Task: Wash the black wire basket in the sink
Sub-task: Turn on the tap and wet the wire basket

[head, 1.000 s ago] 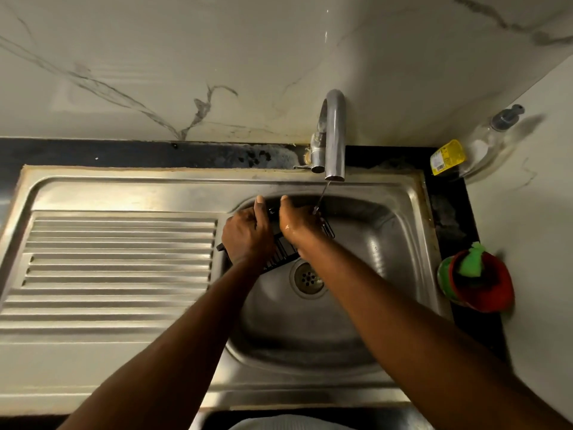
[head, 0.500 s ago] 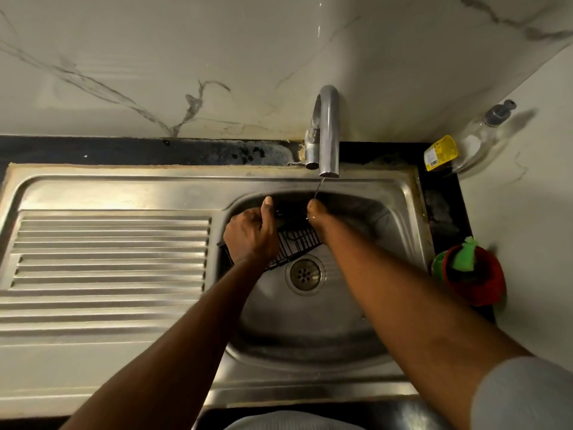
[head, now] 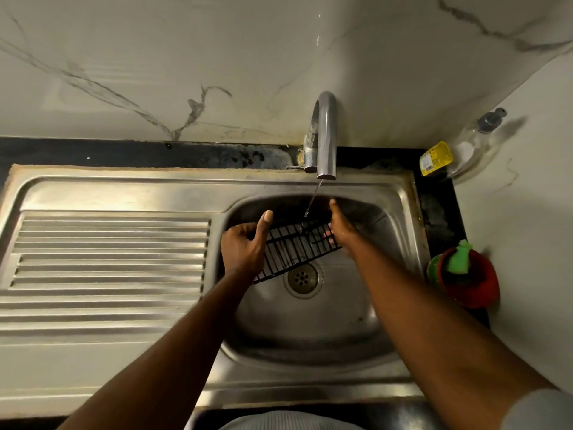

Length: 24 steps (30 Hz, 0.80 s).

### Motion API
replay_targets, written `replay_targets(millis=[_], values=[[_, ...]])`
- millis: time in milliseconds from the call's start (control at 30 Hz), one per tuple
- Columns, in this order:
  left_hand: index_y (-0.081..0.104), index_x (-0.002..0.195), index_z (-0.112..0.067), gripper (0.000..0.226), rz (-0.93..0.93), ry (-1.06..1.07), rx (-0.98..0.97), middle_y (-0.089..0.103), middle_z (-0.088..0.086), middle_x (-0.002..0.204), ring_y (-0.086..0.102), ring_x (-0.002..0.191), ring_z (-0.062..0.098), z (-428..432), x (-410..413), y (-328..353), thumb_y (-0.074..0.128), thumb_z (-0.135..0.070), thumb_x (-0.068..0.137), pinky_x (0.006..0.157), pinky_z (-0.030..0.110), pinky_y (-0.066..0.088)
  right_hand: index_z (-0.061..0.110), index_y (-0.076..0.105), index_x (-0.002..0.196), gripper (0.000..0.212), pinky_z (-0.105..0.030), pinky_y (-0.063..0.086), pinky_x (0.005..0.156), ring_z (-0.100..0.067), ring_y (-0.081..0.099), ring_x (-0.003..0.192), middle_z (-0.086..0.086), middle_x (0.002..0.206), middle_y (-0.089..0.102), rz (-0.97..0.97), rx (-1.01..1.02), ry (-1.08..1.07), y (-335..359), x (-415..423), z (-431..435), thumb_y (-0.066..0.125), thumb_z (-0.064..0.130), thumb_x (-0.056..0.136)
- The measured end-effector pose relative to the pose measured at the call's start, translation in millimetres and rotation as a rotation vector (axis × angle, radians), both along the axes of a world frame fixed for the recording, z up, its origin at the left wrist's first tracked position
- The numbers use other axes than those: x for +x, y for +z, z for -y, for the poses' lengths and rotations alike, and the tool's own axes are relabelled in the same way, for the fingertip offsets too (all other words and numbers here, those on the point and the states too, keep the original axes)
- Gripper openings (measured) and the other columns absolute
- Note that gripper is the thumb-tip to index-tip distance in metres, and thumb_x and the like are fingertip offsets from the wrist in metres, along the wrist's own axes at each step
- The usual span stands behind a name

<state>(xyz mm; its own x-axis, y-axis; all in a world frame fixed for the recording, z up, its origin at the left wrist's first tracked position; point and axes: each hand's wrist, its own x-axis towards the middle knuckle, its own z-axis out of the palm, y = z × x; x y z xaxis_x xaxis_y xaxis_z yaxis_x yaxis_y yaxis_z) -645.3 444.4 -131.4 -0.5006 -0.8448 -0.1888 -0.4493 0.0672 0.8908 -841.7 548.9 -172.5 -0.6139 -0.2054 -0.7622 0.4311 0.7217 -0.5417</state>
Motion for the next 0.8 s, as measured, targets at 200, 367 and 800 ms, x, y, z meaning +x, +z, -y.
replay_targets(millis=[200, 367, 800], values=[[0.052, 0.056, -0.014, 0.056, 0.11, -0.095, -0.034, 0.047, -0.005, 0.046, 0.043, 0.043, 0.005, 11, 19, -31, 0.062, -0.044, 0.102, 0.045, 0.023, 0.036, 0.01, 0.068, 0.12, 0.08, -0.038, 0.046, 0.087, -0.037, 0.063, 0.117, -0.019, 0.119, 0.066, -0.351, 0.242, 0.246, 33, -23, -10, 0.021, 0.071, 0.101], [0.058, 0.068, -0.005, 0.061, 0.239, -0.222, -0.076, 0.065, 0.009, 0.061, 0.064, 0.061, 0.025, 7, 16, -50, 0.043, -0.049, 0.108, 0.062, 0.046, 0.052, 0.003, 0.07, 0.118, 0.086, -0.037, 0.041, 0.081, -0.031, 0.061, 0.095, -0.019, 0.115, 0.068, -0.541, 0.362, 0.448, 66, -5, 30, 0.018, 0.07, 0.101], [0.056, 0.061, -0.005, 0.083, 0.041, 0.262, 0.238, 0.054, 0.005, 0.06, 0.047, 0.056, 0.015, -1, -41, -2, 0.037, -0.078, 0.096, 0.059, 0.031, 0.039, 0.017, 0.063, 0.119, 0.047, -0.033, 0.048, 0.076, -0.029, 0.064, 0.095, -0.01, 0.103, 0.069, -1.219, 0.138, 0.532, 80, 54, 59, 0.044, 0.053, 0.097]])
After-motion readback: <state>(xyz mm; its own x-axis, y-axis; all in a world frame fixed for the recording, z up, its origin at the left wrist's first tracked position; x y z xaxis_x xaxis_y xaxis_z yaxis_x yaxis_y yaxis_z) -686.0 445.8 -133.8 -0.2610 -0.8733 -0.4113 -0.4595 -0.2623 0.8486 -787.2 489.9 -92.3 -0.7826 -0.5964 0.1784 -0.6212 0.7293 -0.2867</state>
